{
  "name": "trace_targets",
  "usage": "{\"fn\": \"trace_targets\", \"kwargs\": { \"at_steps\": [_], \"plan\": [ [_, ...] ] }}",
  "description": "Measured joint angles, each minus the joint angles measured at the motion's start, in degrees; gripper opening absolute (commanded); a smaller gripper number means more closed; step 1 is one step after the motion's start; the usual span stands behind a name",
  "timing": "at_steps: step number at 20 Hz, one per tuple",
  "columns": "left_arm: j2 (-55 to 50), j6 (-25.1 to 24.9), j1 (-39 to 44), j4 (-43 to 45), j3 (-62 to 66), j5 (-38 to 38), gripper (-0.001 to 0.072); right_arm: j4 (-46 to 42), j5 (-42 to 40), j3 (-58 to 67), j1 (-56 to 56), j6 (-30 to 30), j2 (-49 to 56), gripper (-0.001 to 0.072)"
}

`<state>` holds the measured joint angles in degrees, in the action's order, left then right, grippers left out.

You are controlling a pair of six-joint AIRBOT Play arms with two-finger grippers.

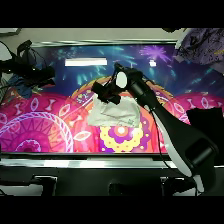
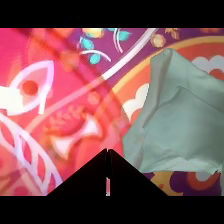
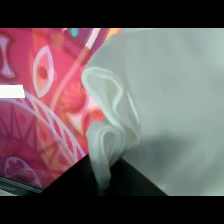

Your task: Fold the clothes and pants, and hang the long-sleeved shirts on hangers.

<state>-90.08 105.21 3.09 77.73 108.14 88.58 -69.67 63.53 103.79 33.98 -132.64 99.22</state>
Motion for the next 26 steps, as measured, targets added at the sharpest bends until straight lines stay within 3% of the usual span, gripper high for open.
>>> {"fn": "trace_targets", "kwargs": {
  "at_steps": [4, 6, 8, 10, 15, 17, 19, 26],
  "plan": [
    [0.07, -0.17, -0.09, 0.2, 0.0, 0.28, 0.0019, 1.09, -1.66, 0.0, 0.72, -0.5, 3.8, 0.0048],
    [0.07, -0.22, -0.11, 0.22, 0.0, 0.37, 0.0019, 1.31, -2.27, 0.0, 0.83, -0.5, 5.33, 0.019],
    [0.07, -0.24, -0.11, 0.22, 0.0, 0.44, 0.0019, 1.99, -2.99, 0.0, 0.92, -0.13, 6.49, 0.0244],
    [0.09, -0.22, -0.11, 0.24, 0.0, 0.5, 0.0019, 3.34, -4.09, 0.0, 0.92, 1.57, 7.1, 0.0438],
    [0.09, -0.24, -0.11, 0.26, 0.0, 0.68, 0.0019, 6.27, -5.97, 0.0, 0.11, 5.27, 6.14, 0.0443],
    [0.09, -0.22, -0.13, 0.26, 0.0, 0.92, 0.0019, 6.97, -5.42, 0.0, -2.08, 6.16, 4.5, 0.0529],
    [0.09, -0.24, -0.26, 0.26, 0.0, 1.22, 0.0019, 7.98, -3.13, 0.0, -6.27, 8.39, 1.99, 0.0551],
    [0.09, -0.28, -2.03, 0.33, 0.0, 2.51, 0.0019, 10.32, 11.98, -4.74, -30.82, 25.03, -6.97, 0.0558]
  ]
}}
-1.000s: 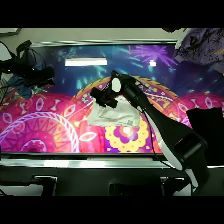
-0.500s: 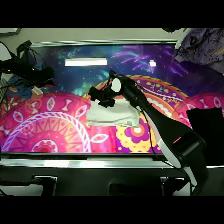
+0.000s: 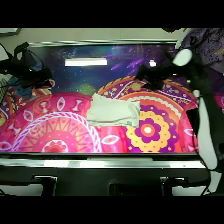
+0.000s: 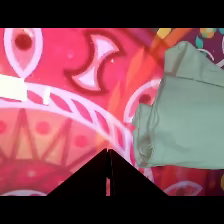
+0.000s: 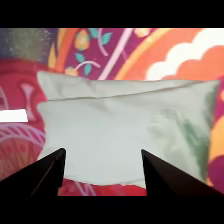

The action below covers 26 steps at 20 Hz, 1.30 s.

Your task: Fold the clothes and pants, and hang the long-sleeved shirts on hangers.

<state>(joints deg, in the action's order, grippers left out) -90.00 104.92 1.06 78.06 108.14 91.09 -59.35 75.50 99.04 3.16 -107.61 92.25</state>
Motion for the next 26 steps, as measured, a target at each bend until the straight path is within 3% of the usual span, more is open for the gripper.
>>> {"fn": "trace_targets", "kwargs": {
  "at_steps": [4, 11, 15, 20, 22, 24, 26],
  "plan": [
    [0.0, -0.07, -1.38, 0.0, 0.0, 0.7, 0.0019, 7.41, 1.25, -12.7, -9.33, 10.99, -1.42, 0.0557],
    [0.0, -0.15, -2.64, 0.0, 0.0, 2.01, 0.0019, 23.23, -5.18, -35.41, -13.16, 29.2, 0.94, 0.0536],
    [0.0, -0.15, -2.69, 0.0, 0.0, 2.34, 0.0019, 29.05, -7.91, -39.3, -13.46, 35.17, 4.13, 0.0477],
    [0.0, -0.11, -2.69, 0.0, 0.0, 2.43, 0.0019, 35.17, -9.73, -40.44, -13.07, 38.64, 7.5, 0.0477],
    [0.0, 0.04, -2.69, -0.02, 0.0, 2.45, 0.0019, 36.04, -10.27, -40.52, -11.69, 39.15, 8.17, 0.0397],
    [0.0, 0.04, -2.71, -0.02, 0.0, 2.47, 0.0019, 35.69, -11.54, -40.46, -9.75, 39.54, 8.52, 0.0035],
    [0.0, 0.04, -2.69, -0.02, 0.0, 2.47, 0.002, 36.04, -12.04, -39.8, -8.35, 39.56, 8.68, 0.0029]
  ]
}}
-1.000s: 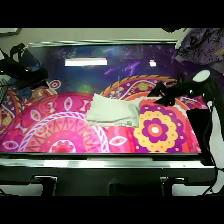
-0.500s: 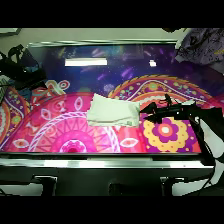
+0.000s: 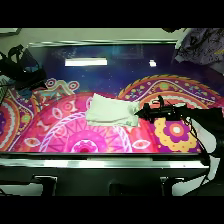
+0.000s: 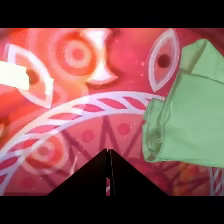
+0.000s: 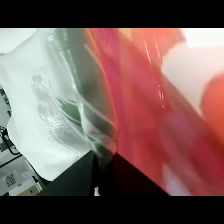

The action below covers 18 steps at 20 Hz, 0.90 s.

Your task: Fold the clothes and pants, and hang the long-sleeved shirts on hangers.

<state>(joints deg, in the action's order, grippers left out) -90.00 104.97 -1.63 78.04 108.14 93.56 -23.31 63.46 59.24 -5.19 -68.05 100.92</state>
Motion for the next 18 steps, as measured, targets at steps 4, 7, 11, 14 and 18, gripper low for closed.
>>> {"fn": "trace_targets", "kwargs": {
  "at_steps": [4, 7, 11, 14, 18],
  "plan": [
    [0.0, 0.02, 0.0, 0.0, 0.0, 0.02, 0.0019, -1.86, -0.92, 6.78, 0.07, -1.79, -0.39, 0.0029],
    [0.0, 0.02, -0.02, 0.0, 0.0, 0.04, 0.0019, -6.6, -0.11, 15.78, -2.14, -7.06, -0.52, 0.0029],
    [0.0, 0.02, -0.02, 0.0, 0.0, 0.04, 0.0019, -13.07, 1.46, 27.47, -7.72, -13.9, -0.59, 0.0028],
    [0.0, 0.02, -0.02, 0.0, 0.0, 0.04, 0.0019, -17.03, 2.32, 34.51, -13.29, -18.51, -0.63, 0.0028],
    [0.0, 0.02, -0.02, 0.0, 0.0, 0.04, 0.0019, -23.41, 2.71, 41.13, -20.81, -25.46, -1.49, 0.0028]
  ]
}}
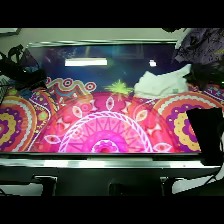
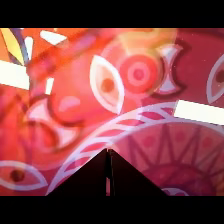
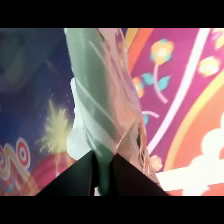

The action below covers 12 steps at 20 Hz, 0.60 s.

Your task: Fold the clothes and pants, and hang the long-sleeved shirts on hangers.

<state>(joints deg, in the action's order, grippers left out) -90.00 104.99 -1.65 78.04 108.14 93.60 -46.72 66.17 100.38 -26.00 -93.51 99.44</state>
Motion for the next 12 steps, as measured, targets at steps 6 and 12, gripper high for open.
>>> {"fn": "trace_targets", "kwargs": {
  "at_steps": [6, 12],
  "plan": [
    [0.0, 0.02, 0.0, 0.0, 0.0, 0.02, 0.0019, -11.15, 0.28, 3.08, -9.11, -10.4, -5.03, 0.0028],
    [0.0, 0.02, 0.0, 0.0, 0.0, 0.09, 0.0019, -23.17, 4.74, 3.45, -12.33, -18.25, -11.19, 0.0028]
  ]
}}
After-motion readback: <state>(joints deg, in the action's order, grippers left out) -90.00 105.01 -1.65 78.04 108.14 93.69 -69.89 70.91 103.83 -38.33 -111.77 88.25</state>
